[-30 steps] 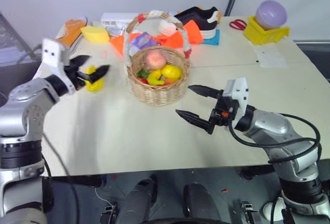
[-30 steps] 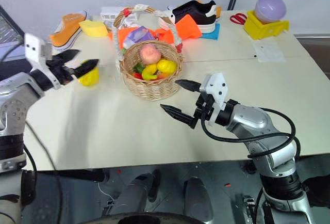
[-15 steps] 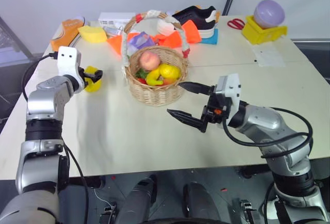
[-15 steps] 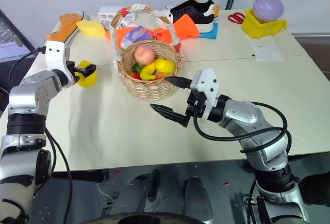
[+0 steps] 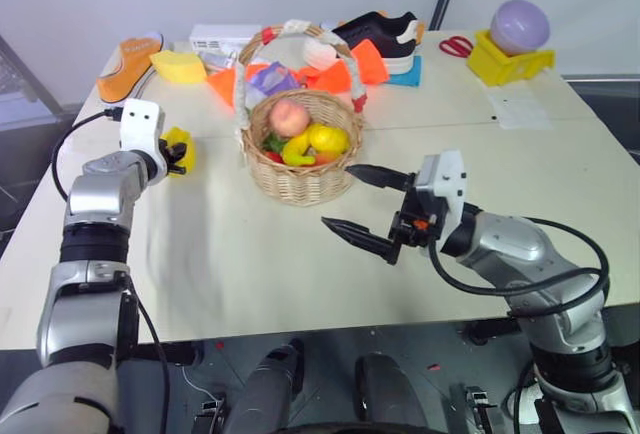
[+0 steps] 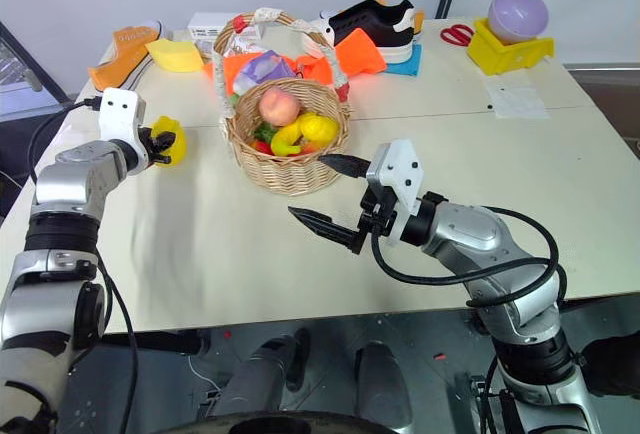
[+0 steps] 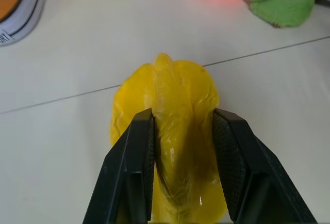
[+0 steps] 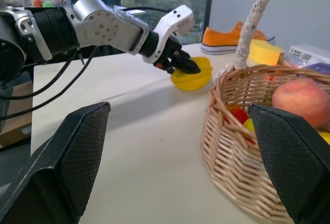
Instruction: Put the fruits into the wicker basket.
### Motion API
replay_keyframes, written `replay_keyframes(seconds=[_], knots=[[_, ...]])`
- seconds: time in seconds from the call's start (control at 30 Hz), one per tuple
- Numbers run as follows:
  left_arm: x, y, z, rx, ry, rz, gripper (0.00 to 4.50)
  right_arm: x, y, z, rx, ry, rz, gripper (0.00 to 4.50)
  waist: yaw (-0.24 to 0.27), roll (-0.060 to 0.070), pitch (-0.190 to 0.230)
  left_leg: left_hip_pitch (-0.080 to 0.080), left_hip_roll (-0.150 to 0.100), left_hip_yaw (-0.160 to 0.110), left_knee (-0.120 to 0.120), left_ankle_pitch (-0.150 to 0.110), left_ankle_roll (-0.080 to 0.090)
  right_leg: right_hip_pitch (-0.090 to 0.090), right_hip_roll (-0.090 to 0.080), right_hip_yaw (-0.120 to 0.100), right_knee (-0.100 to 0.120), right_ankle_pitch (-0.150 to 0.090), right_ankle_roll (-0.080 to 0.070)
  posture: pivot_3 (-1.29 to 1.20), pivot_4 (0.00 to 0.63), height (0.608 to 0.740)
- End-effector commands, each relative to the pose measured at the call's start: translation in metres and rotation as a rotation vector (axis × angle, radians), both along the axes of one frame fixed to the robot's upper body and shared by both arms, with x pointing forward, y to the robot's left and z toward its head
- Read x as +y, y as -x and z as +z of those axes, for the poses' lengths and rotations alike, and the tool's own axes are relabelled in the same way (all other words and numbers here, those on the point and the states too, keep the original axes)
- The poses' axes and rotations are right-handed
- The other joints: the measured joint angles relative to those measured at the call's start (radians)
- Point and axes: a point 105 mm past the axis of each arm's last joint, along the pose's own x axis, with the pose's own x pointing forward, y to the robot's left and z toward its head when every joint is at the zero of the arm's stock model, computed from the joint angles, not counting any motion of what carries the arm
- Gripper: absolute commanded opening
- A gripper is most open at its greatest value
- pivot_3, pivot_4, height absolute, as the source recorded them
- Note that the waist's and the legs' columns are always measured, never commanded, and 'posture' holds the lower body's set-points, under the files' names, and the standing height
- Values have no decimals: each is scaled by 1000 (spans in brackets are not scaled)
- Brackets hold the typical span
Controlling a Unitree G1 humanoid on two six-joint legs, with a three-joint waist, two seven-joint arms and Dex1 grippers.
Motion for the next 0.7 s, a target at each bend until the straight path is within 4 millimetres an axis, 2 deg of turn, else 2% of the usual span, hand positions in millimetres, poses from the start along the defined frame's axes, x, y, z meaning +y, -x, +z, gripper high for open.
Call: replay_keyframes(seconds=[0.03, 0.1, 0.17, 0.27, 0.33, 0.4, 0.47, 0.57, 0.6, 0.7], knots=[[7, 19, 56, -240, 8, -66, 1381, 0, 9, 7, -36, 0, 14, 4500, -2, 0, 0, 0, 0, 0, 0, 0, 0, 0, 0, 0, 0, 0, 0, 0, 150, 740], [-4, 35, 72, -324, 75, -178, 1381, 0, 10, 6, -35, 2, 12, 4500, -1, 0, 0, 0, 1, 0, -1, 0, 0, -1, 0, 0, 0, 0, 0, 0, 150, 740], [-32, 71, 87, -363, 184, -441, 1381, -2, 9, 6, -33, 4, 11, 4500, -1, 0, 0, 0, 1, 0, -1, 0, -1, -2, 0, 0, 0, 0, 0, 0, 150, 740], [-63, 117, 93, -299, 278, -732, 1381, -4, 6, 8, -30, -4, 13, 4500, 2, 0, 0, 0, 1, 0, 0, -1, -1, -2, 0, 0, -1, 0, -1, 0, 150, 740], [-80, 130, 95, -263, 263, -823, 1381, -5, 4, 9, -31, -3, 16, 4500, 8, 1, 0, 1, 1, 0, 0, -1, -1, -2, 0, 0, -1, -2, -4, 0, 150, 740], [-93, 131, 98, -254, 244, -852, 1381, -6, 1, 9, -33, 1, 18, 4500, 12, 1, 0, 2, 1, 0, 0, -1, -2, 0, 0, -1, -1, -3, -5, 0, 150, 740], [-106, 120, 101, -263, 237, -835, 1381, -5, 0, 11, -37, 1, 23, 4500, 15, 1, 0, 2, 1, 0, 0, -1, -2, 1, -1, 0, -2, -3, -5, 0, 150, 740], [-151, 87, 93, -273, 127, -826, 1381, -1, -2, 16, -47, -23, 42, 4500, 28, 0, 0, 2, 1, 0, 1, -1, -1, 1, -1, -1, -2, -2, -5, 0, 150, 740], [-160, 77, 90, -277, 110, -813, 1381, 0, -3, 17, -49, -25, 43, 4500, 30, 0, 0, 2, 1, 1, 1, -1, -1, 2, -1, -1, -2, -2, -5, 0, 150, 740], [-169, 54, 82, -272, 88, -754, 1381, 0, -4, 17, -55, -20, 32, 4500, 26, 0, 0, 2, 0, 2, 1, -1, -1, 5, -1, 0, -4, 0, -1, 0, 150, 740]])
